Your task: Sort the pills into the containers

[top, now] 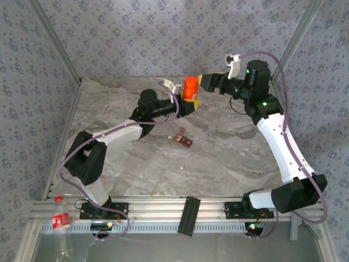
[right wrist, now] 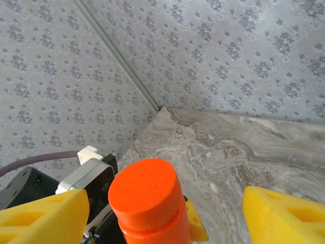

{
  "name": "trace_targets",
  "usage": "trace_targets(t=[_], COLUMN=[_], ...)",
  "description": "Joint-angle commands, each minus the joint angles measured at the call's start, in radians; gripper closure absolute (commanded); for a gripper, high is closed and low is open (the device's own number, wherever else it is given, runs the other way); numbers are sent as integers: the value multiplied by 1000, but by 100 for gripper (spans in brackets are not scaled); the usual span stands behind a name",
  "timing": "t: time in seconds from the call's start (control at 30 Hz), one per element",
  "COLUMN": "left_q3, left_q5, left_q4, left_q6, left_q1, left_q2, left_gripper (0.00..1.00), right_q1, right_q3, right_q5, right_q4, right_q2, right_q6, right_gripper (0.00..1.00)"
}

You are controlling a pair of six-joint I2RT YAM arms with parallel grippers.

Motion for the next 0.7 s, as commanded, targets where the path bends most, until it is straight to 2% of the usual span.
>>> trace_targets(t=[0.0,0.4,0.57,0.67], left_q3=[47,66,75,81], left_q5=[49,121,130,133], left_q4=[42,-35,-52,-57], left_q6=[-31,-3,10,14], left_q1=[3,4,3,4], left_q2=[-6,-20,-21,-20], left_gripper=[100,100,100,100], right_q1=[9,14,20,20], right_q3=[24,72,81,82], right_q5=[-69,-205,-211,-211], right_q4=[55,34,-10,-29], right_q2=[23,78,87,90], right_q6=[-10,-45,-66,-74], right_gripper=[23,21,20,22])
